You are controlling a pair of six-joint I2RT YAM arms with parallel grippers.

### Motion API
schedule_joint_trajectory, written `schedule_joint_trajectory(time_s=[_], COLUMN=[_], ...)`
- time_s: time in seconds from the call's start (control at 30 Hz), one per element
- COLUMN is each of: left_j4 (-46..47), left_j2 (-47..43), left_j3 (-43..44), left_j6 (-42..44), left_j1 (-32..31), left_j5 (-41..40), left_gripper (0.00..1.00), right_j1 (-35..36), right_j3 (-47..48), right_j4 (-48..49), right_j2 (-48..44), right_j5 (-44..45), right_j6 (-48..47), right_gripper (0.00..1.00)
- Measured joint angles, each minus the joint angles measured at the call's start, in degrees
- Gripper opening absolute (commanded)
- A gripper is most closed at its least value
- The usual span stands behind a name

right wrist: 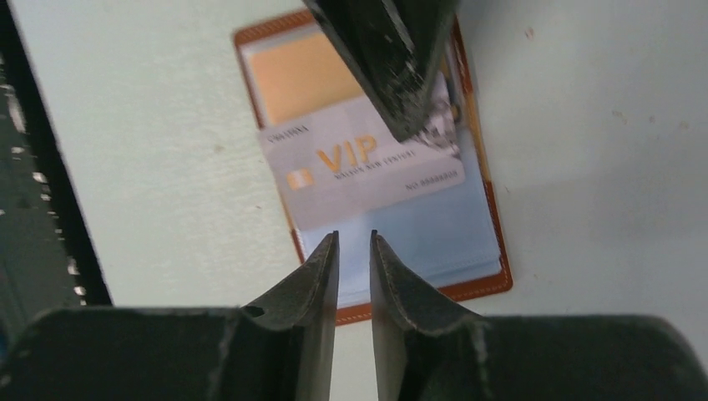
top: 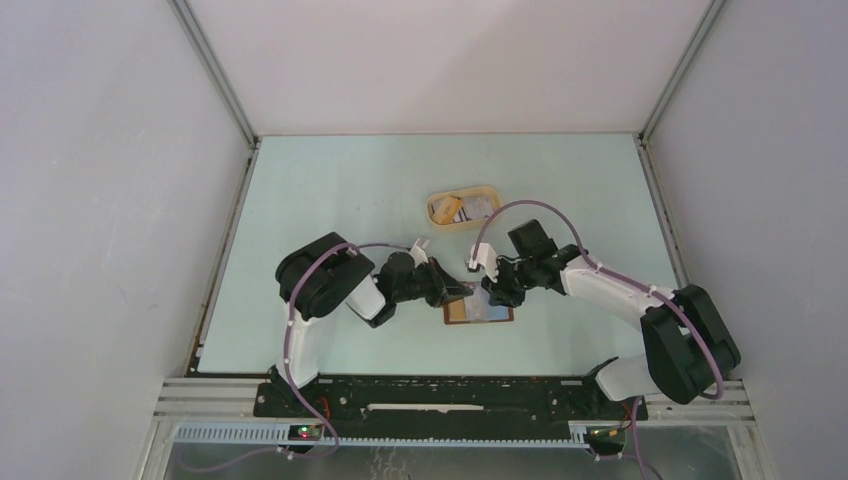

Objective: Put the credit cards into the card holder
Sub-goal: Insert the credit card into the card holder.

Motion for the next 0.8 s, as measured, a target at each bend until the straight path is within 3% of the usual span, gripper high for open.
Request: schedule_joint_trajectory(time_s=[0.23,0.53,0.8], left_j4=[-1.31,-2.14,-2.64], left_j2=[0.09,0.35,0.37], left_j3=[0.70,1.31,1.64], left_j6=[0.00,0.00,0.02], left_j1=[0.00,0.00,0.00], left_j5=[0.42,0.79,0.98], left_gripper=[0.09,0.10,0.11], right_j1=[5.92,16.00,19.87], right_j3=[0.02,3.21,6.64], right_j4=[0.04,0.26,1.75], right_j2=[-1.64,1.03,7.26], right_j5=[-2.32,3.91,10.97], right_j6=[-1.79,-6.25,-6.45], right_gripper=[0.25,0.14,0.11])
